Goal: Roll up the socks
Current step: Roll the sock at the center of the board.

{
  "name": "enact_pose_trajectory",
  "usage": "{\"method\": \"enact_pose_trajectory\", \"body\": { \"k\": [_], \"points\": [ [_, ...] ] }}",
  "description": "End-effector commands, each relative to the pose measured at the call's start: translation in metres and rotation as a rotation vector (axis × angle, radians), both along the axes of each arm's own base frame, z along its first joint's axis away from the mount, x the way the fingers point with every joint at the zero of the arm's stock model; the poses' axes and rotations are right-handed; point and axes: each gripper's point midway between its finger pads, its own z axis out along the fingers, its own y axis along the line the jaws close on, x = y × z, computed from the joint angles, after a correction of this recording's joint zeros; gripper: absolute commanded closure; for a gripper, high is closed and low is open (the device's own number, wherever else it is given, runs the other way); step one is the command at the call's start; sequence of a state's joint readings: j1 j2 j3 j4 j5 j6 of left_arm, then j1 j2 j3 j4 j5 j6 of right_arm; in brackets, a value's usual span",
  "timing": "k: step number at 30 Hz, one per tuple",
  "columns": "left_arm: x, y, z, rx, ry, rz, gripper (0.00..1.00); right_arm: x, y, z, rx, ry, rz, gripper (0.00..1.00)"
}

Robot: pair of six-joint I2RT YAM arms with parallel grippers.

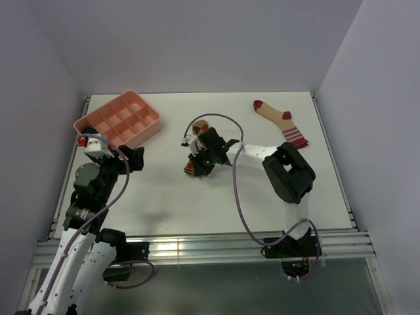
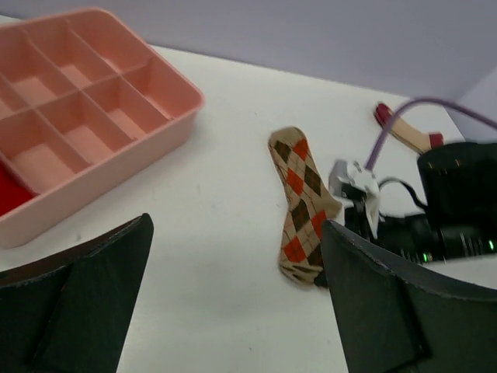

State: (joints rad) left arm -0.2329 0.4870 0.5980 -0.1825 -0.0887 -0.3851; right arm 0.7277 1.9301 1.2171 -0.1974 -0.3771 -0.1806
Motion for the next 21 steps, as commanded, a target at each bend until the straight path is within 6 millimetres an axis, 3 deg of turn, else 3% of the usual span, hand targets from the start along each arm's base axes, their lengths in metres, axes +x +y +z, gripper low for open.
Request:
{"method": "enact_pose_trajectory", "body": {
  "k": [1, 5, 9, 16, 21],
  "points": [
    [0.005, -0.04, -0.004, 0.031, -0.008, -0.234, 0.06, -0.02, 0.003, 0.008, 0.09, 0.223, 0.062, 1.0],
    [0.01, -0.076, -0.034, 0.059, 0.075, -0.449, 0.14, -0.011, -0.005, 0.004, 0.125, 0.338, 0.046, 1.0],
    [0.015, -0.094, -0.055, 0.096, 0.122, -0.532, 0.25, -0.008, -0.01, -0.001, 0.136, 0.442, 0.036, 1.0],
    [0.017, -0.131, -0.096, 0.156, 0.182, -0.644, 0.25, -0.01, -0.029, -0.009, 0.106, 0.584, 0.038, 1.0],
    [0.015, -0.155, -0.118, 0.229, 0.175, -0.694, 0.3, -0.007, -0.044, -0.012, 0.084, 0.607, 0.063, 1.0]
  ]
}}
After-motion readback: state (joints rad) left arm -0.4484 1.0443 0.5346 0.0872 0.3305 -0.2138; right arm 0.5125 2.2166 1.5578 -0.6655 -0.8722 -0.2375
